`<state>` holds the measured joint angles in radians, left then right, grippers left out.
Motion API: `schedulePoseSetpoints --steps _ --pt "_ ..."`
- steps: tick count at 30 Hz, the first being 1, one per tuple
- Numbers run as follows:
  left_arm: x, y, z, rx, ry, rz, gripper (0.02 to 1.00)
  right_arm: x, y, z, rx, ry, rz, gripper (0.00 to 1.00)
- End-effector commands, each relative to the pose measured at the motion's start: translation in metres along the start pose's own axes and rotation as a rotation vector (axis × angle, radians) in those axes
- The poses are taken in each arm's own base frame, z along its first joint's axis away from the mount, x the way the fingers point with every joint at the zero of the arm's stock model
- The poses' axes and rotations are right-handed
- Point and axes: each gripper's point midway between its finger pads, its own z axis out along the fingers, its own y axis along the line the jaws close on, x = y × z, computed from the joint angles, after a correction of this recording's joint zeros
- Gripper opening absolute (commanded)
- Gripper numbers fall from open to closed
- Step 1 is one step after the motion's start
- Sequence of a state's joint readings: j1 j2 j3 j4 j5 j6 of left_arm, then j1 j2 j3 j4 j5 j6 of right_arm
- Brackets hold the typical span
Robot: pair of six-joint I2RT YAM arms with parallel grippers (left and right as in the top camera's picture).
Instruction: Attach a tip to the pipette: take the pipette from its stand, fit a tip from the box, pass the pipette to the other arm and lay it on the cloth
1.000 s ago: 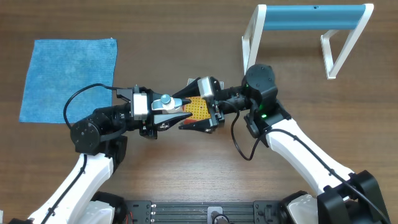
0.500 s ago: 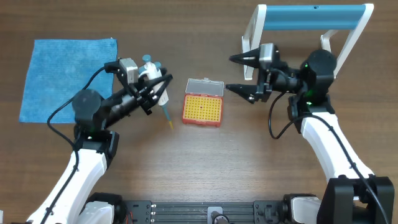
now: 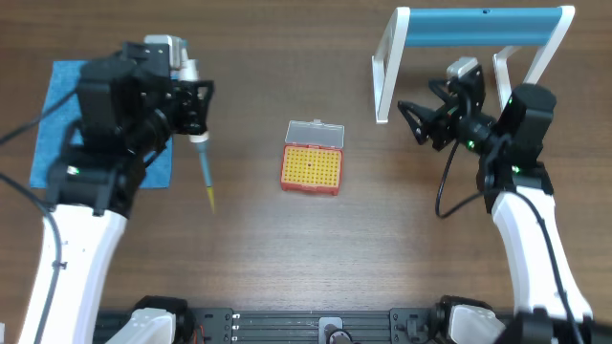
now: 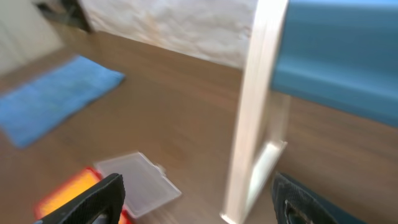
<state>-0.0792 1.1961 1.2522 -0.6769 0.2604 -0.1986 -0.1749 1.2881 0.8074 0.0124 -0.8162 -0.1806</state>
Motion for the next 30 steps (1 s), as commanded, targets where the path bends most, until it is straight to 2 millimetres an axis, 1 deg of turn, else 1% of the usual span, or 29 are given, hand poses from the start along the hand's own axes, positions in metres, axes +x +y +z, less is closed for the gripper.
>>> schedulePoseSetpoints --steps 1,2,4,5,7,9,12,14,15,18,21,22,23,26,27,30 --pt "-0.035 0.049 -0.012 -0.186 0.04 -0.033 0.025 -0.036 0.009 -0.033 0.226 -0.009 -0.254 0.776" --pt "-0.036 0.057 -0.009 -0.204 0.06 -0.05 0.025 -0.044 0.013 -0.042 0.257 -0.029 -0.276 0.774" --pt "-0.035 0.075 0.0 -0.234 0.117 -0.062 0.023 -0.052 0.021 -0.059 0.32 -0.057 -0.3 0.774" --pt "-0.034 0.083 0.006 -0.246 0.147 -0.062 0.025 -0.053 0.022 -0.065 0.348 -0.065 -0.296 0.774" --pt "-0.025 0.104 0.024 -0.268 0.23 -0.067 0.025 -0.051 0.025 -0.092 0.465 -0.084 -0.277 0.774" --pt "-0.019 0.121 0.039 -0.279 0.284 -0.079 0.025 -0.045 0.03 -0.113 0.542 -0.107 -0.259 0.776" --pt "-0.01 0.142 0.064 -0.259 0.357 -0.082 0.025 -0.033 0.039 -0.135 0.603 -0.151 -0.25 0.774" --pt "-0.004 0.165 0.086 -0.256 0.403 -0.093 0.025 -0.014 0.046 -0.151 0.658 -0.204 -0.267 0.77" --pt "-0.002 0.173 0.091 -0.256 0.416 -0.086 0.025 -0.007 0.045 -0.157 0.689 -0.216 -0.268 0.779" --pt "0.003 0.187 0.099 -0.262 0.455 -0.065 0.025 0.013 0.046 -0.163 0.728 -0.249 -0.267 0.776" --pt "0.005 0.205 0.098 -0.321 0.48 -0.068 0.025 0.032 0.046 -0.163 0.742 -0.285 -0.239 0.781" --pt "0.006 0.209 0.097 -0.334 0.484 -0.064 0.025 0.038 0.044 -0.159 0.737 -0.268 -0.223 0.776" --pt "0.007 0.211 0.095 -0.335 0.49 -0.047 0.025 0.049 0.04 -0.152 0.729 -0.235 -0.2 0.776" --pt "0.011 0.213 0.093 -0.326 0.516 -0.011 0.027 0.077 0.032 -0.14 0.724 -0.186 -0.148 0.776" --pt "0.015 0.214 0.092 -0.318 0.534 0.005 0.025 0.09 0.028 -0.136 0.736 -0.167 -0.123 0.776" --pt "0.024 0.217 0.095 -0.311 0.571 0.028 0.027 0.111 0.023 -0.127 0.731 -0.135 -0.091 0.776"
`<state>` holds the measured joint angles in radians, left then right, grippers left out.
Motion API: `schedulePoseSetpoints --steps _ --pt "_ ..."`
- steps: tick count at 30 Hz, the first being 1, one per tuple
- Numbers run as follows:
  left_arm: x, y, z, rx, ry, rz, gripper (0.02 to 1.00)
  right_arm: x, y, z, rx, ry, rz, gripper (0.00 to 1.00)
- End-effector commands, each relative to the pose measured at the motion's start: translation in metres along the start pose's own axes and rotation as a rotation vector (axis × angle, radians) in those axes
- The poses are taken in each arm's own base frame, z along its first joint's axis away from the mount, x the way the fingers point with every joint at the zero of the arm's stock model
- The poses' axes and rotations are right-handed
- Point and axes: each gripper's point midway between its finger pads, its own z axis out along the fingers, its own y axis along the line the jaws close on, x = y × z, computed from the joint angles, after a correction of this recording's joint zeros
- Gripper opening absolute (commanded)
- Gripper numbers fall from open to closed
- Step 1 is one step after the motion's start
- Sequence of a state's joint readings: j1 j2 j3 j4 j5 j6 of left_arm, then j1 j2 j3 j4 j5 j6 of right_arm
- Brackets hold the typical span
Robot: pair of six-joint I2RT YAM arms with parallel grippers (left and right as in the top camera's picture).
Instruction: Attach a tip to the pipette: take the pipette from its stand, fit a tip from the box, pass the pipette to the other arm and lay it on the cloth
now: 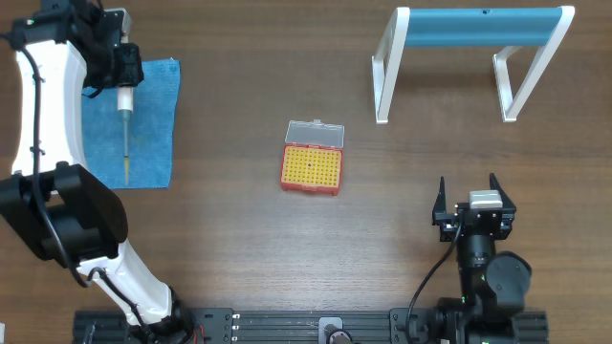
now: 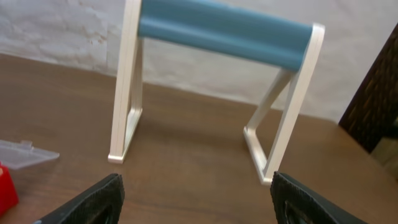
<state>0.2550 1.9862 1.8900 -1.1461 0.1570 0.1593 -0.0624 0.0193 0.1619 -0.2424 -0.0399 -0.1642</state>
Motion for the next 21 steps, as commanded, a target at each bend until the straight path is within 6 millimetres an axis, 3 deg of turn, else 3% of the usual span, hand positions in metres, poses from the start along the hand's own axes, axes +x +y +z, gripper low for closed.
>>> schedulePoseSetpoints --steps 1,7,14,21 --pt "0.001 0.01 0.009 -0.026 0.031 0.076 0.025 0.037 0.004 0.008 0.014 0.063 0.068 0.776" --pt "0.004 0.023 0.048 -0.056 0.086 0.085 0.027 0.031 -0.006 0.011 0.074 0.011 0.081 0.776" --pt "0.006 0.034 0.087 -0.078 0.123 0.118 0.027 0.0 -0.01 0.011 0.087 -0.147 0.081 0.776" --pt "0.002 0.039 0.113 -0.082 0.117 0.12 0.027 0.015 -0.007 0.013 0.077 -0.086 0.081 0.776"
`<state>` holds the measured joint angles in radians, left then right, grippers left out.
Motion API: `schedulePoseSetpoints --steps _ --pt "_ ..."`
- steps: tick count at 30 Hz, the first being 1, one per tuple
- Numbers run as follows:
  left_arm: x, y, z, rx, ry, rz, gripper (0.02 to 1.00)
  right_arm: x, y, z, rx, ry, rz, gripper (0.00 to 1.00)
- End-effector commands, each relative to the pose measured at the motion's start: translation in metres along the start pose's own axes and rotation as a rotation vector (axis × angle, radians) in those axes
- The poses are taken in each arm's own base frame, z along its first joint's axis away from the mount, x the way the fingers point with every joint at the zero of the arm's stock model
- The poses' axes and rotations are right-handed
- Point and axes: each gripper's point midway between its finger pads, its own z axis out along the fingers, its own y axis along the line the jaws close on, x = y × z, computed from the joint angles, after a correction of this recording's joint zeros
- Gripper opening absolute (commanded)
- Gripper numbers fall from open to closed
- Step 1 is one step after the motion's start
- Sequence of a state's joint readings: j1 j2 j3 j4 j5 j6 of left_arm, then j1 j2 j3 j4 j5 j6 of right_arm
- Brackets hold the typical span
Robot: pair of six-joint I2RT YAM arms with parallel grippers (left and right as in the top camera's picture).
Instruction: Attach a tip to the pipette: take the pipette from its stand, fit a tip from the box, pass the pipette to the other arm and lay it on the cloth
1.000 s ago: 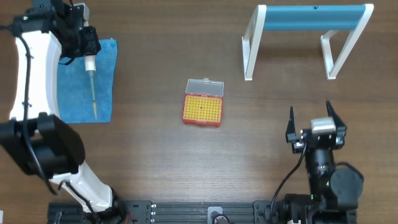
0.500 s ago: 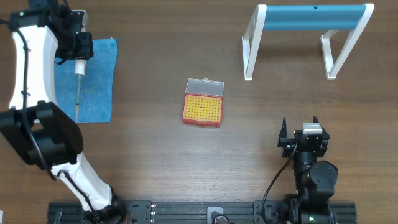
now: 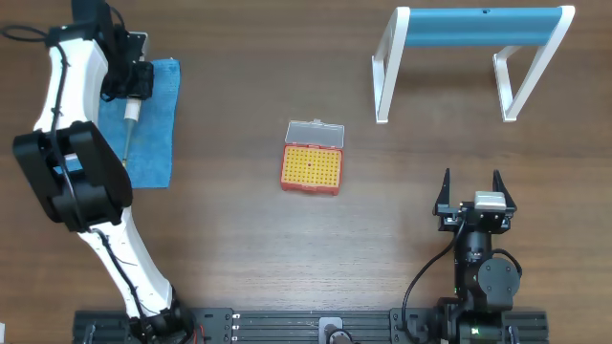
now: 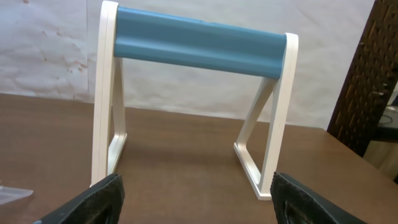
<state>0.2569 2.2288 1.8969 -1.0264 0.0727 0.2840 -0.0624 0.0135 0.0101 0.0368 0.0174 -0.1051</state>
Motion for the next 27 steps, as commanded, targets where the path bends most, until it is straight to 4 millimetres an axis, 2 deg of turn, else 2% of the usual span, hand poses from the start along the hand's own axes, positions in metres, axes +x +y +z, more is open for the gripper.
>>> schedulePoseSetpoints --steps 1,6,19,27 --pt "-0.009 0.01 0.015 -0.026 -0.013 0.008 0.027 0.013 0.002 0.0 -0.005 0.044 0.022 0.779" --pt "-0.011 0.011 0.025 -0.028 -0.019 0.007 0.027 0.027 0.005 -0.002 -0.014 0.104 0.02 0.776" --pt "-0.008 0.01 0.03 -0.023 -0.015 0.006 0.027 0.027 0.005 -0.002 -0.015 0.104 0.02 0.776" --pt "0.002 0.009 0.053 -0.022 -0.014 0.006 0.027 0.027 0.005 -0.002 -0.015 0.104 0.02 0.779"
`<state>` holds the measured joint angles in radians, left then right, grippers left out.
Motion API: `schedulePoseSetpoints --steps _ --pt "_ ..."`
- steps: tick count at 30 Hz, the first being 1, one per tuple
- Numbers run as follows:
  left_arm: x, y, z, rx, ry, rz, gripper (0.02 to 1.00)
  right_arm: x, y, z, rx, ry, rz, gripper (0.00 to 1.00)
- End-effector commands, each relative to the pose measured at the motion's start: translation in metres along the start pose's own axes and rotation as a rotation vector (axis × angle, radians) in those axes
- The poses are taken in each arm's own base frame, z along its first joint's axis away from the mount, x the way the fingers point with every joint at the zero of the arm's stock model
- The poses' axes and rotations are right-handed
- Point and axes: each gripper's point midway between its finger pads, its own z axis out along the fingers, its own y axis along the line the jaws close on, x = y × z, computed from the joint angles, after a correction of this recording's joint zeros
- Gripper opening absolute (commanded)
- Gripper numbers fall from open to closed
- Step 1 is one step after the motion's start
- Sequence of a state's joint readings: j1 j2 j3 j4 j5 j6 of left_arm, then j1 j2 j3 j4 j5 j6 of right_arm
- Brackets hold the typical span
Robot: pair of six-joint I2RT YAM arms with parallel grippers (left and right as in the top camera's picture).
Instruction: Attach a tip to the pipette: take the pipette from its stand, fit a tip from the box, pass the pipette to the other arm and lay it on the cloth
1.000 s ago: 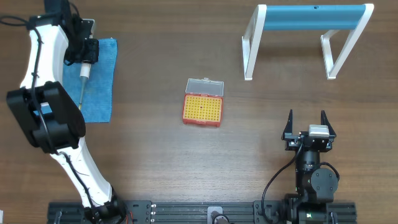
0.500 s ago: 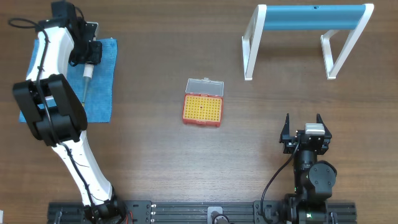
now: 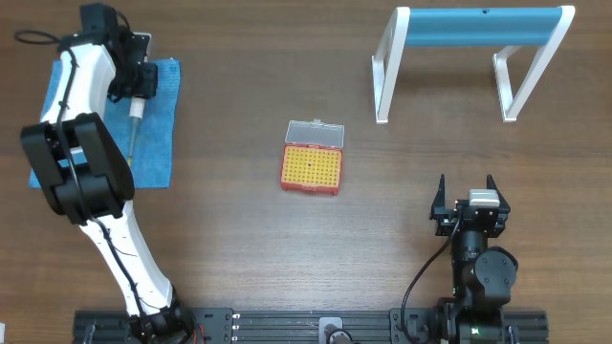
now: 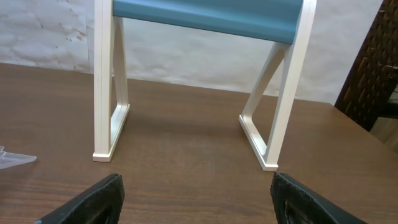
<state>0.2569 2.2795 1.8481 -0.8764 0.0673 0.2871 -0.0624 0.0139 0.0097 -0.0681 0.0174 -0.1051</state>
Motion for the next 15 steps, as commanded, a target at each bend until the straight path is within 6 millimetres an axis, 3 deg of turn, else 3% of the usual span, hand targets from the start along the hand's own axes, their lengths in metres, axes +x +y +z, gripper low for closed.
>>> schedulePoseSetpoints --steps 1,8,15 --pt "0.016 0.001 0.021 -0.003 0.033 0.0 0.029 0.001 0.0 0.0 0.002 -0.001 0.022 0.779" --pt "0.021 0.0 0.03 -0.002 0.035 0.0 0.049 0.001 0.0 0.0 0.002 -0.001 0.022 0.776" --pt "0.027 -0.001 0.041 -0.004 0.029 0.0 0.237 0.001 0.0 0.0 0.002 0.0 0.022 0.785"
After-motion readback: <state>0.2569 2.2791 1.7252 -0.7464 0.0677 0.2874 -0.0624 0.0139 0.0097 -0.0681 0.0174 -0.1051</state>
